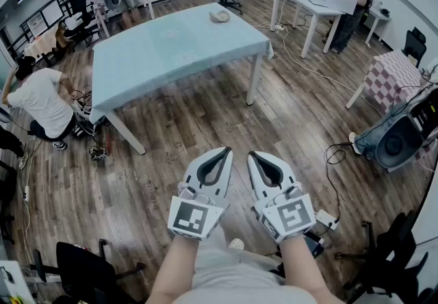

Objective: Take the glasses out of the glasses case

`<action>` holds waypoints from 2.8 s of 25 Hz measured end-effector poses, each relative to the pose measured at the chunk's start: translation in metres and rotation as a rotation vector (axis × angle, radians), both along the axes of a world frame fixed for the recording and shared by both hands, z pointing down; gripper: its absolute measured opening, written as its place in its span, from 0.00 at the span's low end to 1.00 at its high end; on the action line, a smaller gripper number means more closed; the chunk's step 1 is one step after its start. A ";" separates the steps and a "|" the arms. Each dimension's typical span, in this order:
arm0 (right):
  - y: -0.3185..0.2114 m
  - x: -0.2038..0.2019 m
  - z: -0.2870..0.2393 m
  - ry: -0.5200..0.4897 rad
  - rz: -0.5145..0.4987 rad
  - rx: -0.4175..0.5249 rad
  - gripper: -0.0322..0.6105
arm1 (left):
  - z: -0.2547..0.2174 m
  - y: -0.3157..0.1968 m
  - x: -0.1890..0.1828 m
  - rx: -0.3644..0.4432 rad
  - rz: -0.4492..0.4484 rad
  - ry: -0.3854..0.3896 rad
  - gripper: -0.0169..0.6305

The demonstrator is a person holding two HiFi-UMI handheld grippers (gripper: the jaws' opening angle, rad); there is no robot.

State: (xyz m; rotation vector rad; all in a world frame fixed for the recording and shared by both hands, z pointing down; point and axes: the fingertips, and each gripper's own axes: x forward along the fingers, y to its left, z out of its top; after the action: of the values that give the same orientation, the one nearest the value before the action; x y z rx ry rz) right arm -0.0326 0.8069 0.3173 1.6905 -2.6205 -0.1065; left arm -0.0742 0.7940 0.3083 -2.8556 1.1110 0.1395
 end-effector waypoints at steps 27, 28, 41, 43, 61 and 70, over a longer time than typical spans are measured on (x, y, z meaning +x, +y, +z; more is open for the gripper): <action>-0.111 -0.008 -0.014 0.028 -0.018 0.046 0.06 | -0.013 -0.116 0.004 0.028 0.031 -0.007 0.04; -0.121 -0.010 -0.013 0.028 -0.021 0.043 0.06 | -0.013 -0.126 0.002 0.024 0.025 -0.009 0.04; -0.245 -0.028 -0.002 0.020 0.010 0.011 0.06 | -0.007 -0.245 -0.012 0.012 0.072 -0.006 0.04; -0.262 -0.032 -0.002 0.021 0.009 0.012 0.06 | -0.006 -0.262 -0.016 0.018 0.078 0.003 0.04; -0.362 -0.043 0.008 0.012 0.013 -0.006 0.06 | 0.013 -0.360 -0.023 -0.027 0.099 0.002 0.04; -0.414 -0.028 0.017 0.036 0.017 -0.022 0.06 | 0.022 -0.416 -0.006 -0.048 0.085 -0.014 0.04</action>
State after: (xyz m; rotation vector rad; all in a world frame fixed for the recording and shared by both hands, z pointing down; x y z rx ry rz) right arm -0.0610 0.3924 0.3343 1.6876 -2.5712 -0.1058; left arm -0.0802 0.3779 0.3306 -2.9431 1.0041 0.0991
